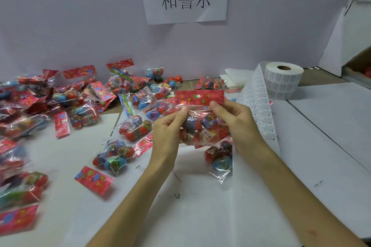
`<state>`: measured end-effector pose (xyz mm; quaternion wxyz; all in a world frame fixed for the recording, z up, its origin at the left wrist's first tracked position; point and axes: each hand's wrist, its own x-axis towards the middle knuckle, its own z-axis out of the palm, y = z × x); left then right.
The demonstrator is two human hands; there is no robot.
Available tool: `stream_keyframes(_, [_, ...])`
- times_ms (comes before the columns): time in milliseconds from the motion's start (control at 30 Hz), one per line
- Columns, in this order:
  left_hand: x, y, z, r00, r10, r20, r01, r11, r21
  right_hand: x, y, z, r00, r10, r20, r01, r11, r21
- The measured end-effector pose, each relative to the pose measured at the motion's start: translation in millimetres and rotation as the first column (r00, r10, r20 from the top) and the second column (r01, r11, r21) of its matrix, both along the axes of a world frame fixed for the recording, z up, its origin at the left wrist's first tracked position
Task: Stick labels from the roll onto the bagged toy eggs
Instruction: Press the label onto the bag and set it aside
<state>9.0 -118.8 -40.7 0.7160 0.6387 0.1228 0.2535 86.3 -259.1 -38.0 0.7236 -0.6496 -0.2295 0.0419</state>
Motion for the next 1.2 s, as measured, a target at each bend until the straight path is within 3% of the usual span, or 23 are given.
stream_keyframes(267, [-2, 2, 3, 0.994, 0.016, 0.104, -0.02, 0.999, 0.034, -2, 1, 1, 1.0, 0.001, 0.006, -0.001, 0.998, 0.062])
stream_keyframes(500, [-4, -1, 2, 0.992, 0.031, 0.121, -0.035, 0.999, 0.031, -1, 3, -3, 0.992, 0.097, -0.084, -0.097, 0.995, 0.007])
stream_keyframes(767, [0, 2, -1, 0.998, -0.039, 0.039, 0.036, 0.996, 0.085, 4, -3, -4, 0.989, 0.102, -0.107, -0.099, 0.995, 0.029])
stream_keyframes(1000, [1, 9, -3, 0.953, -0.269, -0.142, 0.283, 0.955, 0.092, 3, -5, -1, 0.993, 0.059, -0.104, -0.06, 0.998, -0.003])
stream_keyframes(1200, [3, 12, -5, 0.958, -0.243, -0.154, 0.25, 0.968, 0.029, 1, -3, -2, 0.996, 0.081, -0.038, -0.083, 0.996, -0.042])
